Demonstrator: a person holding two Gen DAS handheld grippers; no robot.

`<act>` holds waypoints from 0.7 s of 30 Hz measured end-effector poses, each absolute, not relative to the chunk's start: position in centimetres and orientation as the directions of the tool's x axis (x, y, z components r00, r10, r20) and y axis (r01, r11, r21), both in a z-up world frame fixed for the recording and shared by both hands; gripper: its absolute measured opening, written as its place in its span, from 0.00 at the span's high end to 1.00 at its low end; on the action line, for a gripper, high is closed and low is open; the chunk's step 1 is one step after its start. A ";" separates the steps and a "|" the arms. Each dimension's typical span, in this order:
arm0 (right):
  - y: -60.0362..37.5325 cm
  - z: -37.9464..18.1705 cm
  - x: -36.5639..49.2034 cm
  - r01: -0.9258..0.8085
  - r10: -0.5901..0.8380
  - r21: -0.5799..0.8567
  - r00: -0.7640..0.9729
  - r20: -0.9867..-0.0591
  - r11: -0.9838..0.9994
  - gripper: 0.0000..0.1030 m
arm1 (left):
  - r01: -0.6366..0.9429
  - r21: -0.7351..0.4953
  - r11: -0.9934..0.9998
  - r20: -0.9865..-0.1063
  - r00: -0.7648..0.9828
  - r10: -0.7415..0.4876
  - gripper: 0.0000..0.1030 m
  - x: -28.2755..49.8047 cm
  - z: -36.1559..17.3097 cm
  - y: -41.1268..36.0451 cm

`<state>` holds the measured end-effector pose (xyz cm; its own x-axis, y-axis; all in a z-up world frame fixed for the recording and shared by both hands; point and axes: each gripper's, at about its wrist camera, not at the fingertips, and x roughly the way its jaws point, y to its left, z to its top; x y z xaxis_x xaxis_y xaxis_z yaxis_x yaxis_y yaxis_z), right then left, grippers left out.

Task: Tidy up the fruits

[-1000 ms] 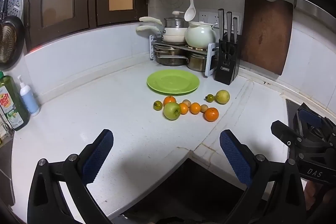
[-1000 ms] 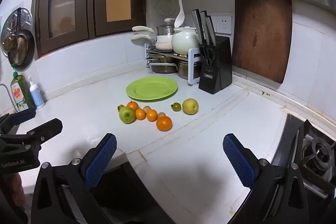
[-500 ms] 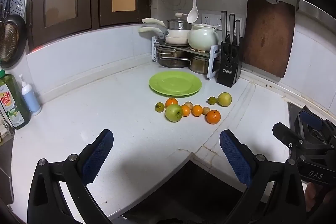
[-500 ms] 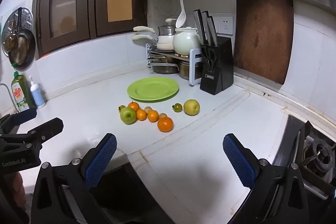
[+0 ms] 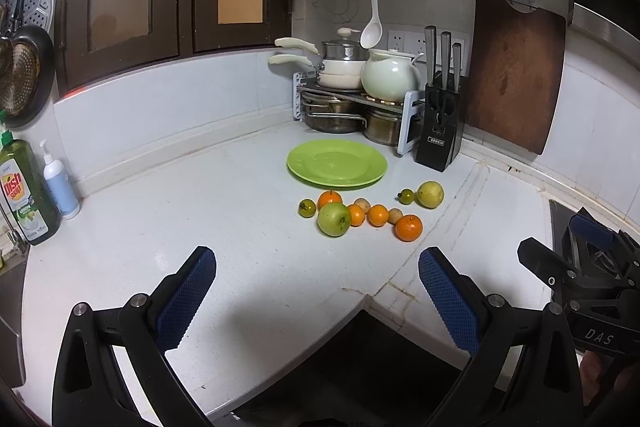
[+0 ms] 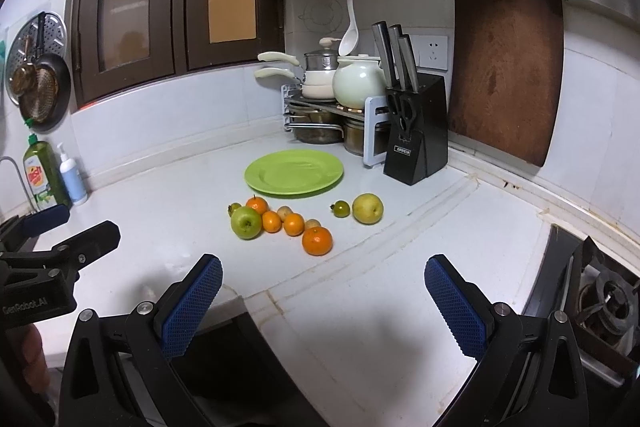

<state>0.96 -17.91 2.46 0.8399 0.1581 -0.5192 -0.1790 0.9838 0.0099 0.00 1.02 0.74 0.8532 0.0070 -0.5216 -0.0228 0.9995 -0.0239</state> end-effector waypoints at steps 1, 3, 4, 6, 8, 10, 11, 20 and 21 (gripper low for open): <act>-17.8 2.4 1.1 -0.180 0.159 0.010 0.839 -0.521 0.984 0.01 | -0.023 -0.023 0.999 -0.522 0.853 0.008 0.00 0.0 0.8 1.0; -17.8 2.4 1.1 -0.180 0.159 0.010 0.839 -0.520 0.984 0.01 | -0.025 -0.022 0.999 -0.521 0.853 0.010 0.00 0.1 0.8 1.0; -17.8 2.4 1.1 -0.180 0.159 0.010 0.839 -0.520 0.984 0.01 | -0.025 -0.023 0.999 -0.521 0.853 0.009 0.00 0.1 0.8 1.0; -17.7 2.4 1.2 -0.180 0.158 0.010 0.839 -0.521 0.984 0.01 | -0.026 -0.023 0.999 -0.522 0.853 0.010 0.00 0.0 0.8 0.9; -17.8 2.4 1.1 -0.181 0.160 0.011 0.839 -0.520 0.983 0.01 | -0.026 -0.024 0.999 -0.521 0.853 0.010 0.00 0.0 0.7 0.9; -17.7 2.3 1.2 -0.182 0.162 0.012 0.838 -0.522 0.983 0.01 | -0.027 -0.022 0.999 -0.521 0.854 0.011 0.00 0.0 0.7 0.9; -17.6 2.3 1.2 -0.184 0.163 0.013 0.838 -0.521 0.983 0.01 | -0.028 -0.022 0.999 -0.520 0.854 0.012 0.00 0.0 0.7 0.9; -17.6 2.2 1.2 -0.183 0.163 0.015 0.838 -0.520 0.983 0.01 | -0.030 -0.020 0.999 -0.519 0.855 0.015 0.00 0.2 0.8 0.9; -17.7 2.2 1.3 -0.184 0.164 0.014 0.838 -0.521 0.983 0.01 | -0.030 -0.021 0.999 -0.519 0.855 0.015 0.00 0.2 0.8 0.9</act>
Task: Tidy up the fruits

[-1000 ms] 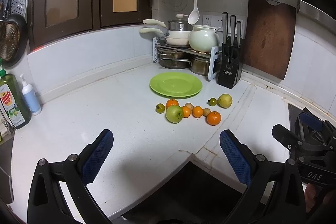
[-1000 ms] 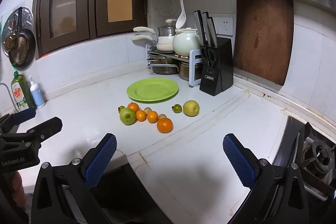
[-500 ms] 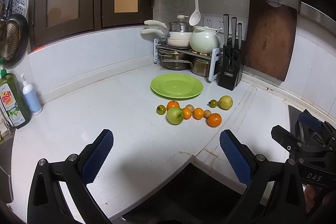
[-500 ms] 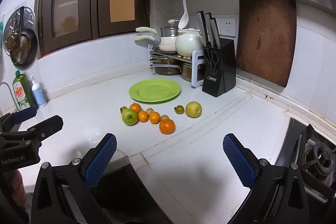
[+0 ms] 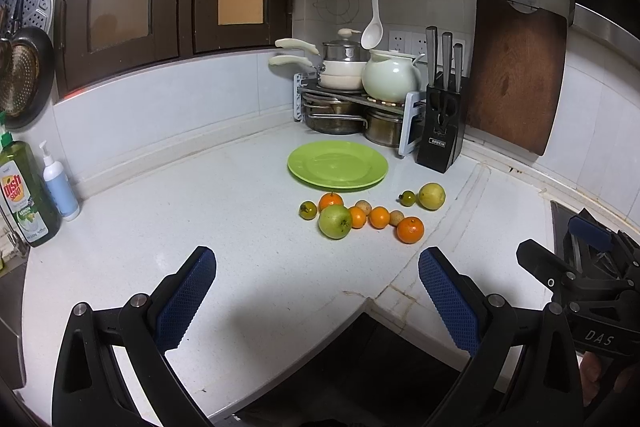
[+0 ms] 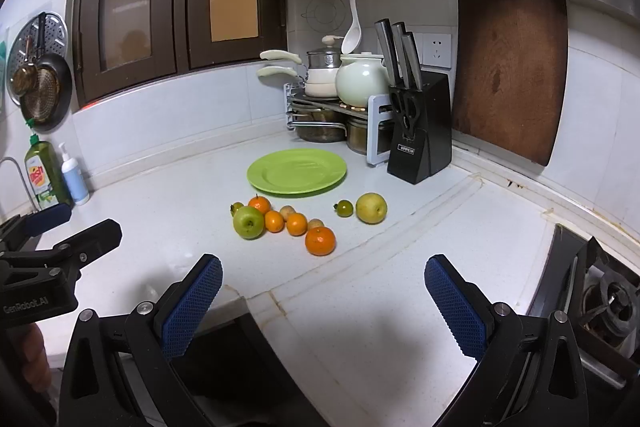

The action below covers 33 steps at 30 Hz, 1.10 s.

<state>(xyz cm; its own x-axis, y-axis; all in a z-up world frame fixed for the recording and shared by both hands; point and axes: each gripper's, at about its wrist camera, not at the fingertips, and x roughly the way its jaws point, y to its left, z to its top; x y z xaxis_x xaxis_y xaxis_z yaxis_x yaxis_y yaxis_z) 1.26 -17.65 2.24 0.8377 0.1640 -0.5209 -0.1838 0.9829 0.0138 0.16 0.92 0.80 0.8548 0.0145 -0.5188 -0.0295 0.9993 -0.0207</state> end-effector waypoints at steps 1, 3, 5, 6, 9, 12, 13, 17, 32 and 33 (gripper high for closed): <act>-17.6 2.2 1.3 -0.184 0.164 0.013 0.838 -0.521 0.983 0.01 | -0.030 -0.021 0.999 -0.519 0.855 0.015 0.00 0.2 0.8 0.9; -17.6 2.2 1.3 -0.185 0.165 0.014 0.839 -0.519 0.983 0.01 | -0.029 -0.020 0.999 -0.519 0.854 0.014 0.00 0.2 0.8 0.9; -17.5 2.1 1.3 -0.188 0.168 0.015 0.838 -0.519 0.982 0.01 | -0.030 -0.021 0.999 -0.520 0.854 0.014 0.00 0.2 0.8 0.9; -17.5 2.1 1.3 -0.187 0.167 0.015 0.838 -0.519 0.982 0.01 | -0.030 -0.021 0.999 -0.519 0.855 0.014 0.00 0.1 0.8 0.9; -17.5 2.2 1.3 -0.187 0.167 0.015 0.838 -0.519 0.982 0.01 | -0.028 -0.021 0.999 -0.519 0.855 0.013 0.00 0.2 0.8 1.0; -17.3 2.1 1.4 -0.190 0.171 0.017 0.836 -0.522 0.982 0.01 | -0.030 -0.020 0.999 -0.519 0.855 0.015 0.00 0.2 0.8 0.9; -17.3 2.1 1.5 -0.191 0.172 0.018 0.835 -0.523 0.981 0.01 | -0.029 -0.021 0.999 -0.519 0.855 0.013 0.00 0.1 0.7 0.9; -17.3 2.0 1.6 -0.192 0.172 0.017 0.835 -0.522 0.981 0.01 | -0.029 -0.021 0.999 -0.519 0.855 0.013 0.00 0.1 0.7 0.9; -17.2 1.6 2.8 -0.187 0.170 0.024 0.826 -0.537 0.982 0.01 | -0.019 -0.020 1.000 -0.530 0.848 0.005 0.00 1.6 0.6 1.0; -17.2 1.6 2.8 -0.186 0.169 0.024 0.826 -0.538 0.982 0.01 | -0.017 -0.019 1.000 -0.533 0.846 0.004 0.00 2.0 0.5 1.0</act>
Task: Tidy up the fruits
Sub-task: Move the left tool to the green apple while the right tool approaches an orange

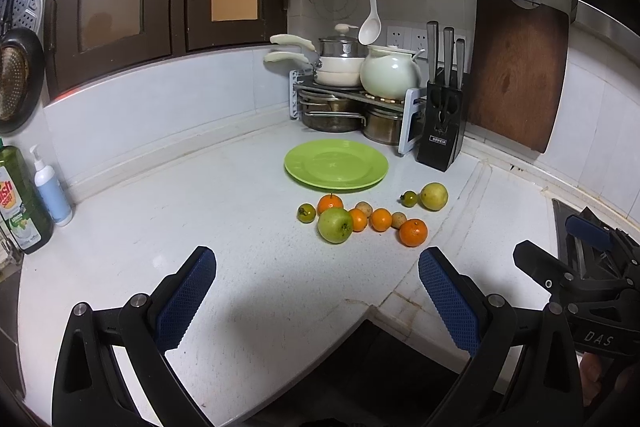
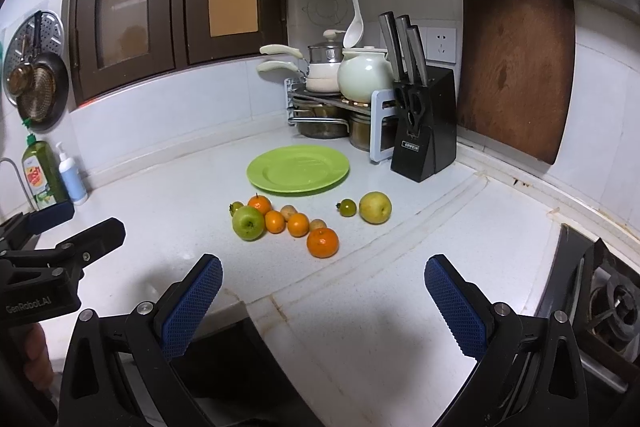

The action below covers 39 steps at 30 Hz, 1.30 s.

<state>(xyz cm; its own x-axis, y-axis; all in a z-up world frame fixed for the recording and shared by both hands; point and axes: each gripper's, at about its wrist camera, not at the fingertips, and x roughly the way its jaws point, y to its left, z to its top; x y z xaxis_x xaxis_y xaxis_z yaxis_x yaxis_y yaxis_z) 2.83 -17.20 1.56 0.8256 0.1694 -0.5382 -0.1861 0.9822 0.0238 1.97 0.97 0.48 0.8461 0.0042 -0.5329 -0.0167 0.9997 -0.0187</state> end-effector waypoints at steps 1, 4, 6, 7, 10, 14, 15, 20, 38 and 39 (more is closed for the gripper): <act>-17.2 1.5 3.0 -0.185 0.169 0.025 0.824 -0.541 0.982 0.01 | -0.014 -0.019 1.000 -0.535 0.845 0.002 0.00 2.3 0.4 1.0; -17.0 1.4 3.5 -0.183 0.168 0.028 0.819 -0.549 0.983 0.01 | -0.007 -0.021 1.000 -0.545 0.838 -0.006 0.00 3.1 0.2 1.2; -16.9 1.3 3.9 -0.181 0.167 0.029 0.816 -0.554 0.983 0.01 | -0.005 -0.023 1.000 -0.552 0.834 -0.008 0.00 3.7 0.0 1.4; -16.8 1.2 4.2 -0.181 0.167 0.030 0.813 -0.557 0.983 0.01 | -0.005 -0.024 1.000 -0.556 0.831 -0.009 0.00 4.0 -0.1 1.5; -16.6 1.0 5.2 -0.178 0.166 0.035 0.805 -0.570 0.983 0.01 | 0.003 -0.024 1.000 -0.564 0.826 -0.016 0.00 4.9 -0.4 1.8; -16.2 0.5 6.8 -0.171 0.160 0.037 0.791 -0.590 0.985 0.01 | 0.026 -0.029 0.999 -0.576 0.817 -0.038 0.00 6.5 -0.9 2.3; -16.0 0.4 7.2 -0.170 0.159 0.038 0.789 -0.594 0.985 0.01 | 0.030 -0.028 0.999 -0.580 0.814 -0.040 0.00 7.0 -1.1 2.4; -15.4 -0.4 9.5 -0.162 0.154 0.043 0.769 -0.620 0.986 0.01 | 0.068 -0.026 0.997 -0.602 0.795 -0.070 0.00 9.9 -2.0 2.9; -14.1 -5.8 17.3 -0.040 0.067 0.054 0.636 -0.769 0.998 0.07 | 0.301 -0.013 0.954 -0.726 0.653 -0.216 0.15 19.4 -7.5 2.5; -14.1 -6.1 17.8 -0.053 0.075 0.054 0.624 -0.778 0.997 0.09 | 0.301 -0.027 0.953 -0.733 0.642 -0.223 0.15 19.8 -7.8 2.3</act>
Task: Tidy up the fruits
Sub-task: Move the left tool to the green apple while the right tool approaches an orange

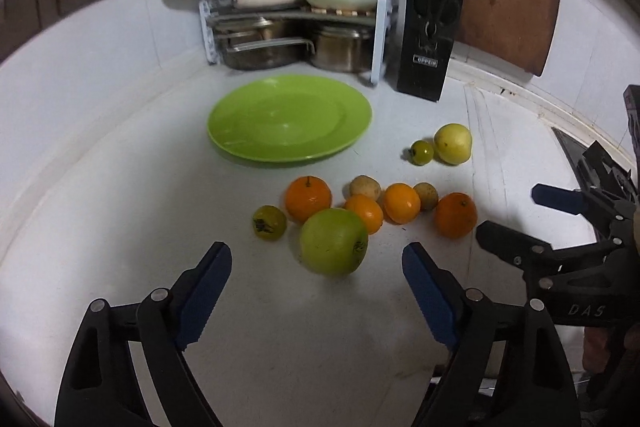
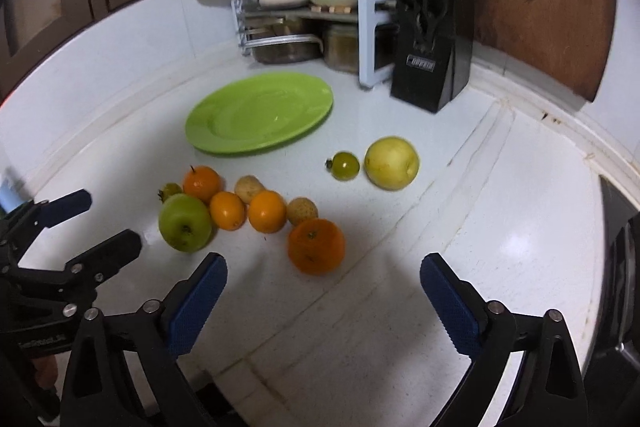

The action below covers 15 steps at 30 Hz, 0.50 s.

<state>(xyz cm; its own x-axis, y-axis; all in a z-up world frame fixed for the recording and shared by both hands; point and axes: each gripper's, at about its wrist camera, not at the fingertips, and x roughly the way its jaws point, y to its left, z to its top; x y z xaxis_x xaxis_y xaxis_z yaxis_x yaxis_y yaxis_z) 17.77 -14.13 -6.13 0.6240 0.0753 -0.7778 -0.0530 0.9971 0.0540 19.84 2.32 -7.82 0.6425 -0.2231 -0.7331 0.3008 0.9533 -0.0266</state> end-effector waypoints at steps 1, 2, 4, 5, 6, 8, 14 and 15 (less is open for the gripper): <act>-14.2 -6.4 18.1 -0.062 0.080 0.053 0.619 -0.781 0.997 0.10 | 0.301 -0.037 0.953 -0.740 0.633 -0.229 0.18 20.3 -8.1 2.1; -14.3 -6.7 18.5 -0.078 0.090 0.052 0.611 -0.787 0.996 0.11 | 0.296 -0.036 0.955 -0.747 0.626 -0.222 0.20 20.7 -8.4 1.8; -14.4 -7.2 19.4 -0.103 0.108 0.058 0.582 -0.806 0.993 0.17 | 0.282 -0.053 0.958 -0.760 0.611 -0.222 0.26 21.3 -8.9 1.4; -14.6 -7.4 19.7 -0.110 0.121 0.070 0.575 -0.809 0.992 0.18 | 0.282 -0.062 0.957 -0.765 0.602 -0.227 0.26 21.6 -9.2 1.3; -14.7 -7.6 19.9 -0.116 0.132 0.080 0.570 -0.811 0.990 0.18 | 0.282 -0.062 0.957 -0.771 0.596 -0.226 0.26 22.0 -9.4 1.0; -14.7 -8.1 20.5 -0.141 0.152 0.088 0.551 -0.820 0.986 0.18 | 0.273 -0.058 0.960 -0.779 0.590 -0.215 0.30 22.6 -9.8 0.6; -14.6 -9.0 21.7 -0.200 0.200 0.111 0.508 -0.838 0.974 0.26 | 0.260 -0.051 0.964 -0.799 0.569 -0.196 0.39 23.7 -10.6 -0.1; -14.5 -9.1 21.9 -0.208 0.202 0.109 0.504 -0.840 0.972 0.28 | 0.257 -0.051 0.965 -0.802 0.565 -0.193 0.41 23.9 -10.7 -0.1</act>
